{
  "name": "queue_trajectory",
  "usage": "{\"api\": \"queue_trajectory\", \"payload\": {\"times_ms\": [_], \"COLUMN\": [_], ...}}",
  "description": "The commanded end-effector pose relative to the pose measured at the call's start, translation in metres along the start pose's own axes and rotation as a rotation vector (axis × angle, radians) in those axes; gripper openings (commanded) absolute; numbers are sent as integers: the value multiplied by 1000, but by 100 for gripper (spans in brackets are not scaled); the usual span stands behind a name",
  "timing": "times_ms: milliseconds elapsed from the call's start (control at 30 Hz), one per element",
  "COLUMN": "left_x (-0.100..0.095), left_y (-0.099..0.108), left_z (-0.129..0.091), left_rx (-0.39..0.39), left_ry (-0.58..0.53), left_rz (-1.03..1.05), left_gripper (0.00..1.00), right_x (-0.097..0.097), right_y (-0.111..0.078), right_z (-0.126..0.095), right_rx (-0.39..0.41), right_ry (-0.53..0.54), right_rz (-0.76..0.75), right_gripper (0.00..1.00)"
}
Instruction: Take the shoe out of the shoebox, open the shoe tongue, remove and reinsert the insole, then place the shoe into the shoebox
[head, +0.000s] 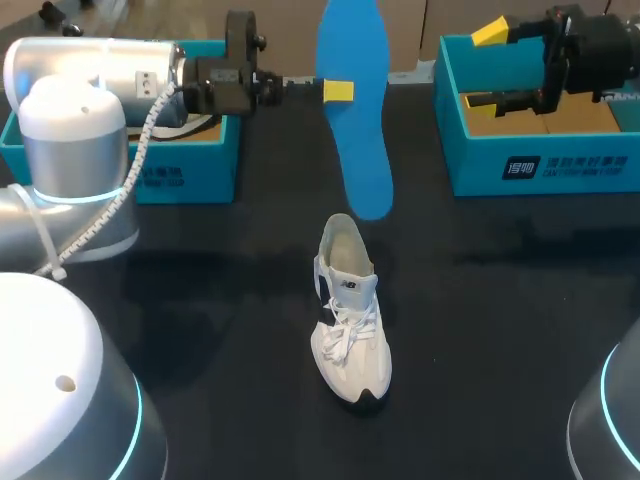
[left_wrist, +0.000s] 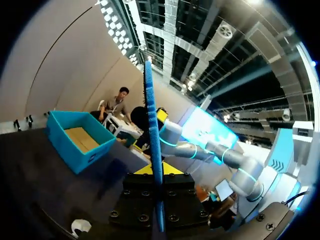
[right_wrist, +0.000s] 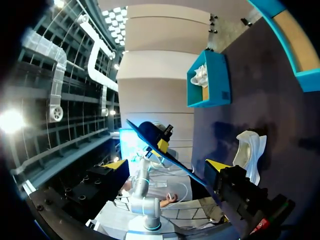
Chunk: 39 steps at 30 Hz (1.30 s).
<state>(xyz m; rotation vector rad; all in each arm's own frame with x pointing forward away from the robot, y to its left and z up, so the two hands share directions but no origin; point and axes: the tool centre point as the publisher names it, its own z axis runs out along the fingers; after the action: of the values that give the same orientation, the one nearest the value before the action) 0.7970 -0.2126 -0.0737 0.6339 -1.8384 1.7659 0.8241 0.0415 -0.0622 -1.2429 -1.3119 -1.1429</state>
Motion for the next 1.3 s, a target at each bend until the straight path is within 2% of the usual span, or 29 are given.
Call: {"api": "queue_trajectory", "payload": {"times_ms": [33, 667, 867, 1067, 1300], "left_x": [-2, -2, -13, -21, -32], "left_y": [-2, -2, 1, 0, -4], "left_z": [-1, -1, 7, 13, 17], "left_rx": [-41, -41, -50, -53, -44], "left_ry": [66, 66, 91, 106, 98], "left_rz": [-499, -499, -612, -644, -659], "left_gripper": [0, 0, 0, 0, 0], "right_x": [0, 0, 0, 9, 22], "right_y": [0, 0, 0, -12, -23], "right_z": [1, 1, 1, 9, 17], "right_rx": [-1, -1, -1, -12, -17], "right_ry": [-2, -2, -2, -134, -224], "right_rz": [0, 0, 0, 0, -32], "right_gripper": [100, 100, 100, 100, 100]}}
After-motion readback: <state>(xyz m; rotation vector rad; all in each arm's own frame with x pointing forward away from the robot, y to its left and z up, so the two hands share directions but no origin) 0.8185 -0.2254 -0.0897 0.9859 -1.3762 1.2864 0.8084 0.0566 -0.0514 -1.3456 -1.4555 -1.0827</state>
